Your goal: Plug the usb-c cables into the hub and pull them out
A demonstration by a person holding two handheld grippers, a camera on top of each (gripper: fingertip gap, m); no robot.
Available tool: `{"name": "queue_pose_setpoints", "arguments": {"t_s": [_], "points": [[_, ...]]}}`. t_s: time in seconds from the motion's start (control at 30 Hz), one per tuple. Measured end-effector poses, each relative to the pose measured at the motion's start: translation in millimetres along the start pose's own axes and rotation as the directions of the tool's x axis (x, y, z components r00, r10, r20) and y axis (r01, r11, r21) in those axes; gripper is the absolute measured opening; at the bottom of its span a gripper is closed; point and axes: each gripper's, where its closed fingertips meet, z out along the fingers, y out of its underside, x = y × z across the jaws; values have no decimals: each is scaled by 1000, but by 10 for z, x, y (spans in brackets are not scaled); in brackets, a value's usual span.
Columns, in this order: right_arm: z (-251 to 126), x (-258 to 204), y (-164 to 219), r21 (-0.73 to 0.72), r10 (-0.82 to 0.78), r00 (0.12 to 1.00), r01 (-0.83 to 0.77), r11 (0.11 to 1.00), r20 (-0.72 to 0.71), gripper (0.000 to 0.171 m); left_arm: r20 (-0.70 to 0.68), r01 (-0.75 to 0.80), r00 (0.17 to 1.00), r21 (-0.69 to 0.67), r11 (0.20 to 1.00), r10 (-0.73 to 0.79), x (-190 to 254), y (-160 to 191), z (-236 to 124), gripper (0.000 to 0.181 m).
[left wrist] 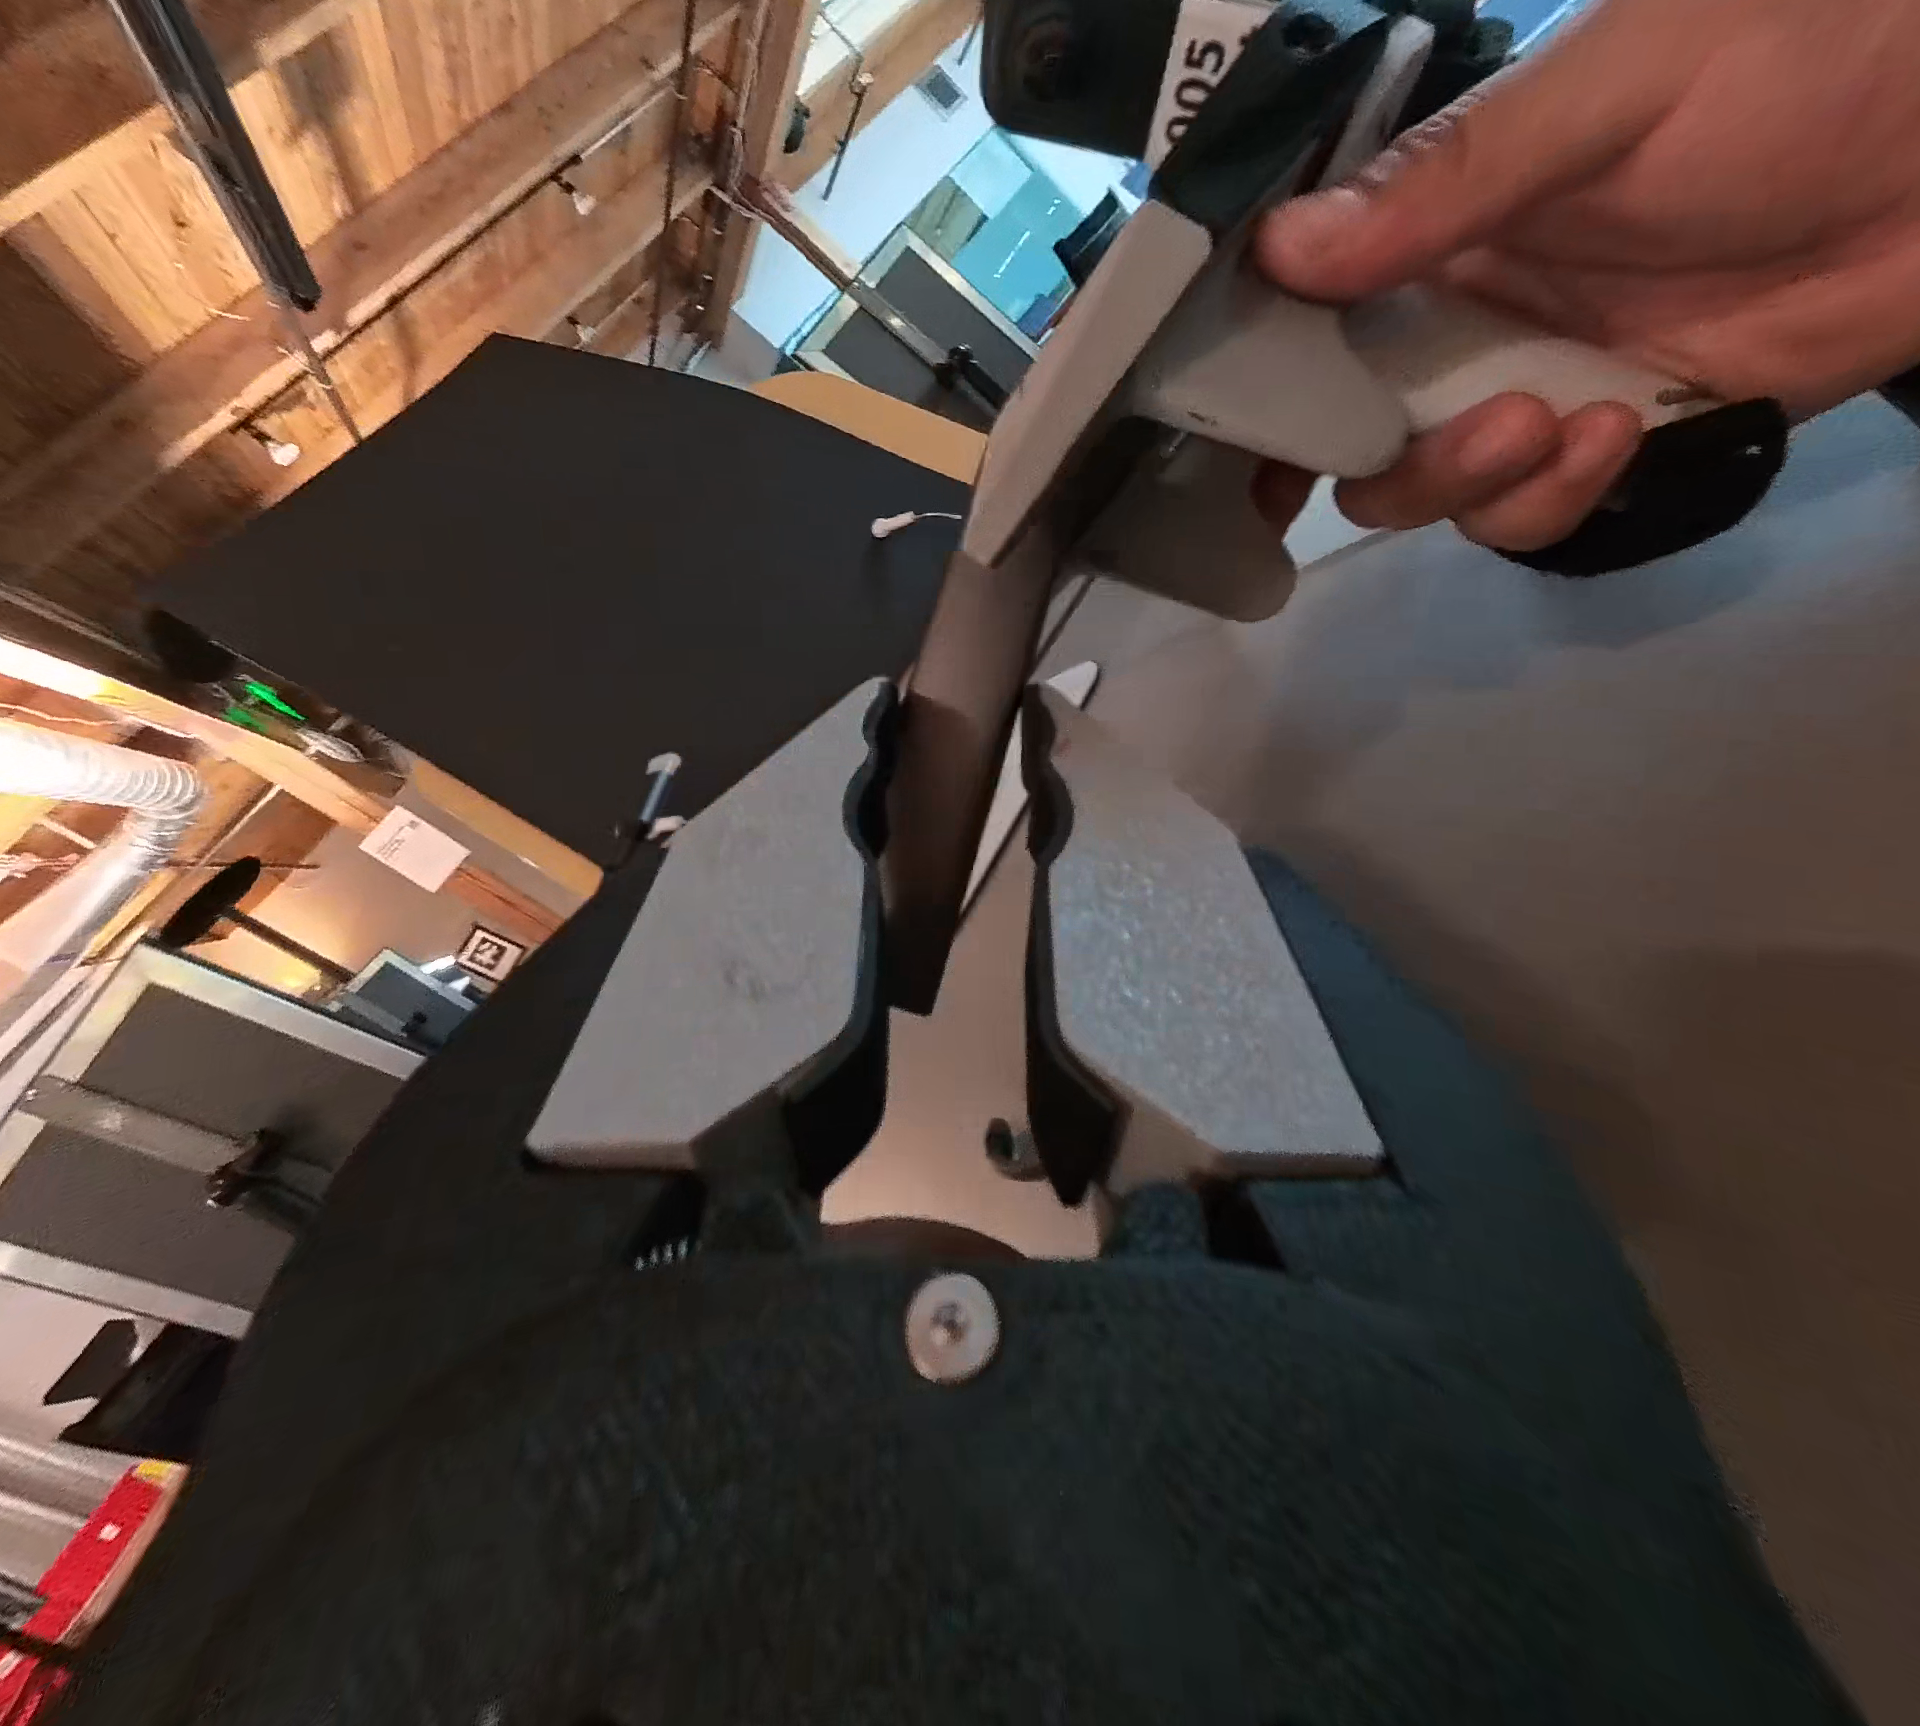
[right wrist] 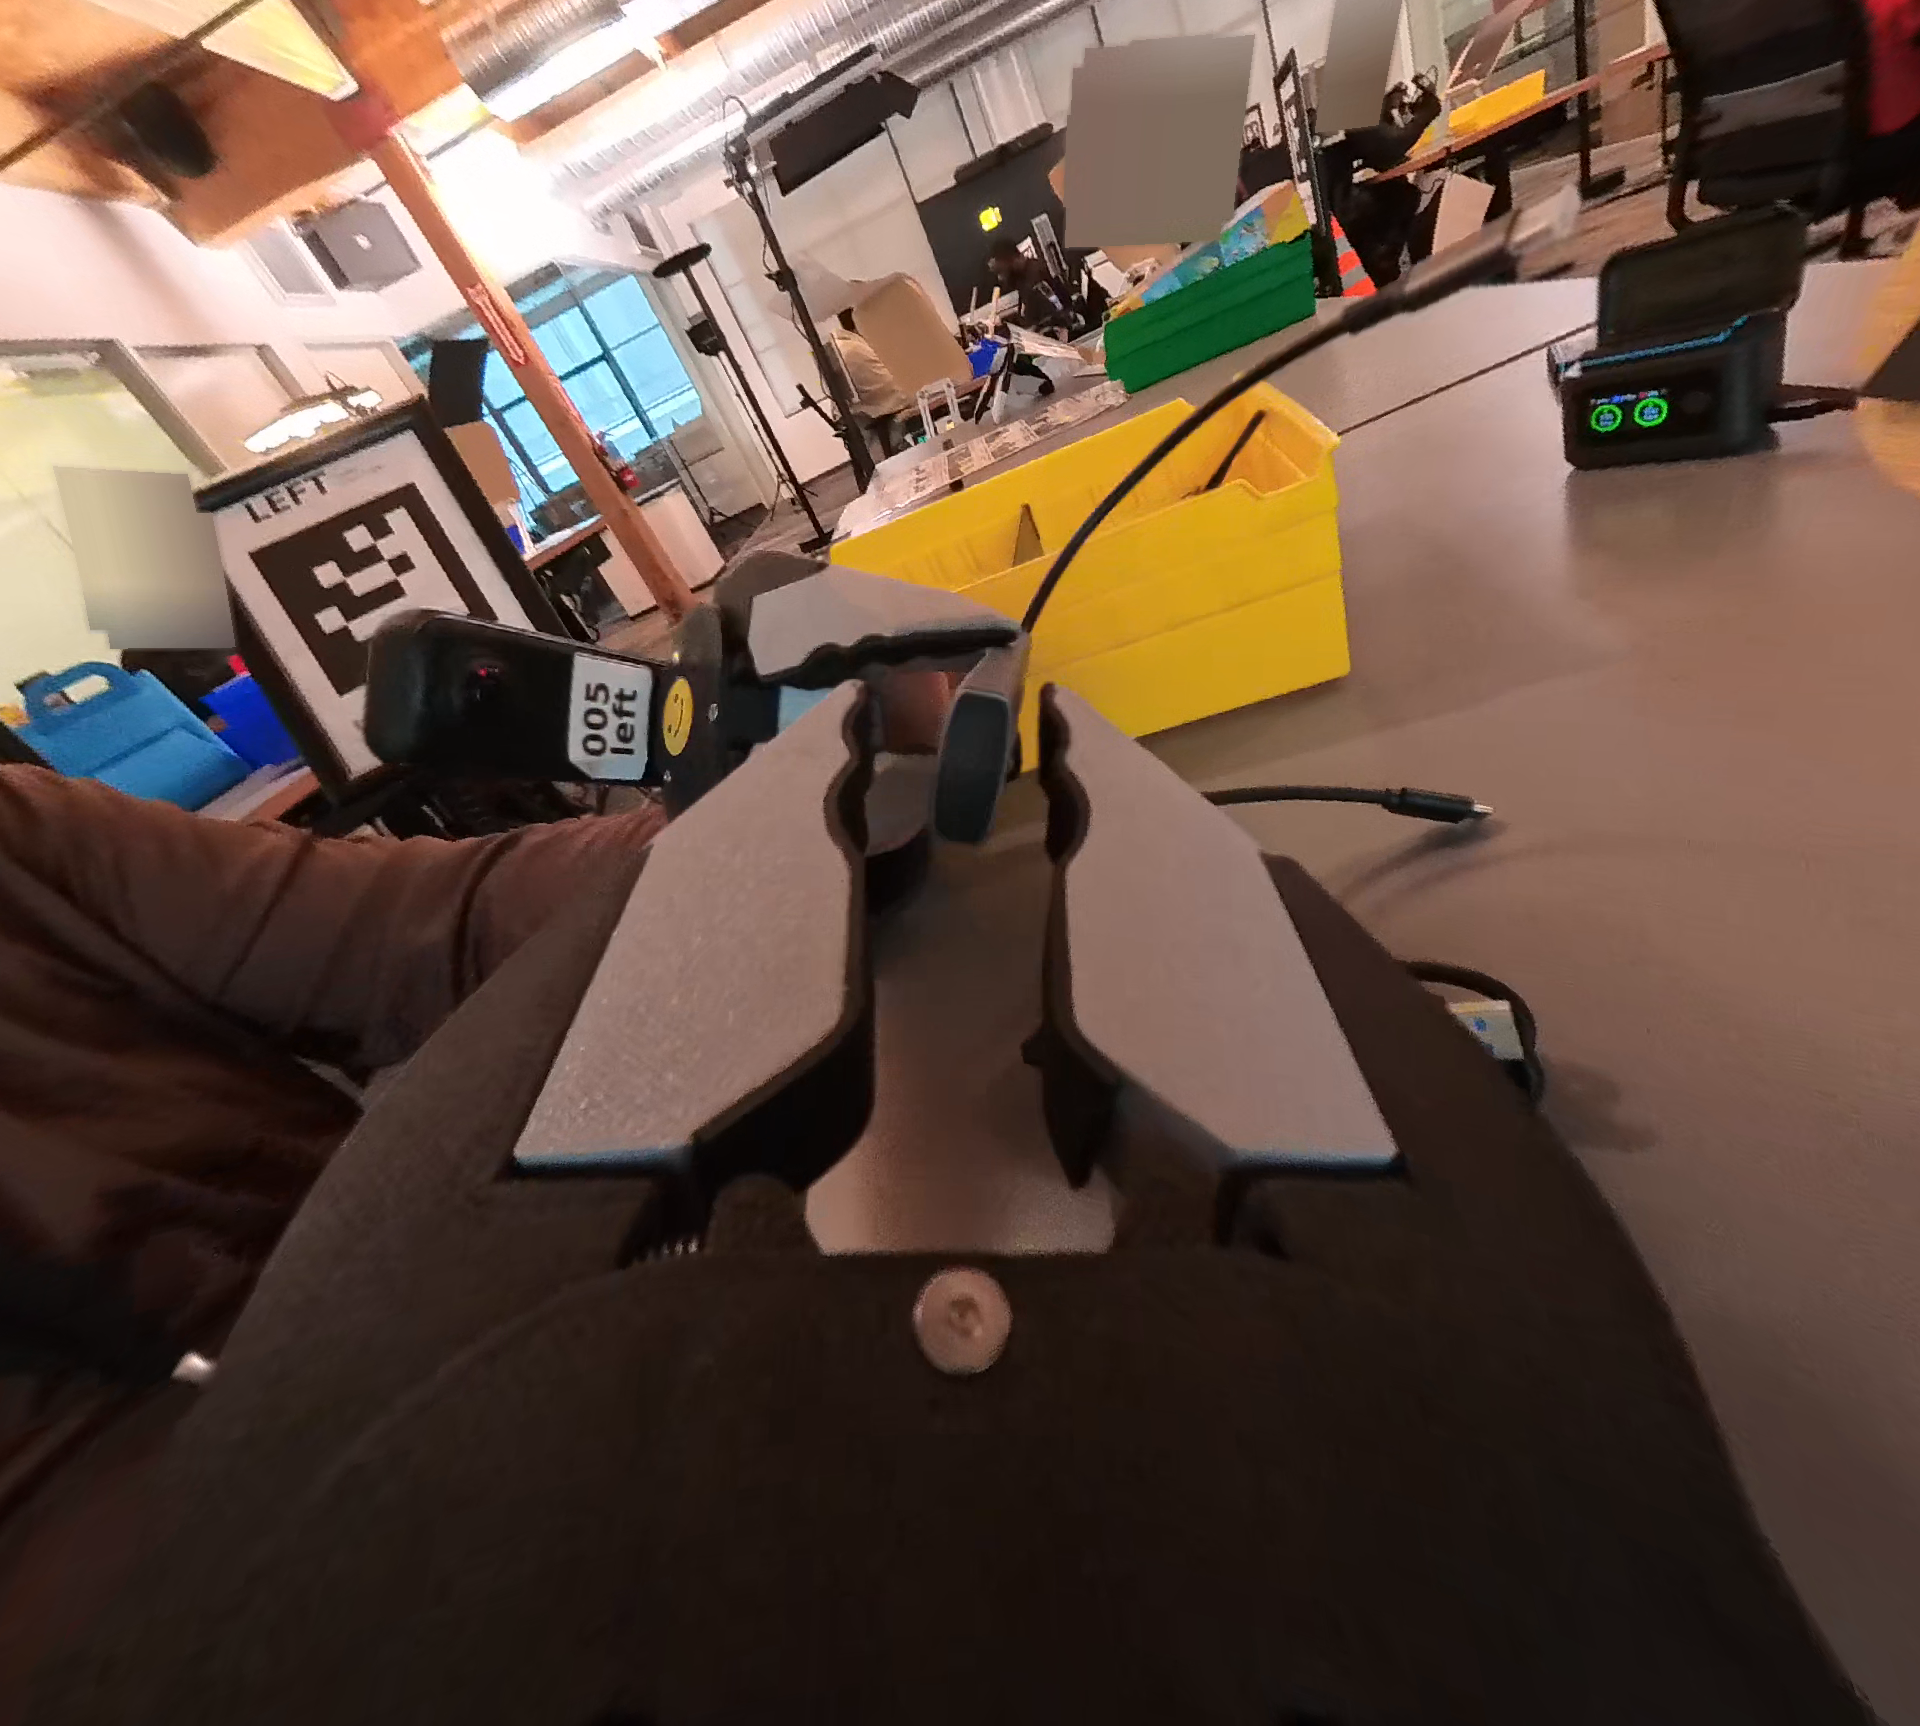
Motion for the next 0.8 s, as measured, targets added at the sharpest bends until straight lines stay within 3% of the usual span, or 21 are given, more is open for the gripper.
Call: {"name": "queue_pose_setpoints", "arguments": {"t_s": [0.1,0.27,0.4,0.47,0.8], "points": [[3,21,-13,-10,-80,995,79,997,-60,9,6,-1,1000,10,1000,1,-13,-11,-8,21],[0,54,-23,-104,-325,921,310,945,-214,8,6,17,1000,2,1000,-17,8,15,22,20],[37,91,-3,-311,-685,636,611,728,-355,7,-20,32,999,-36,999,-32,90,113,64,12],[75,89,31,-378,-764,537,665,644,-358,6,-51,53,997,-44,998,-55,144,136,73,10],[43,-16,-24,-325,-767,550,696,640,-332,6,-39,107,993,-2,994,-107,84,78,47,16]]}}
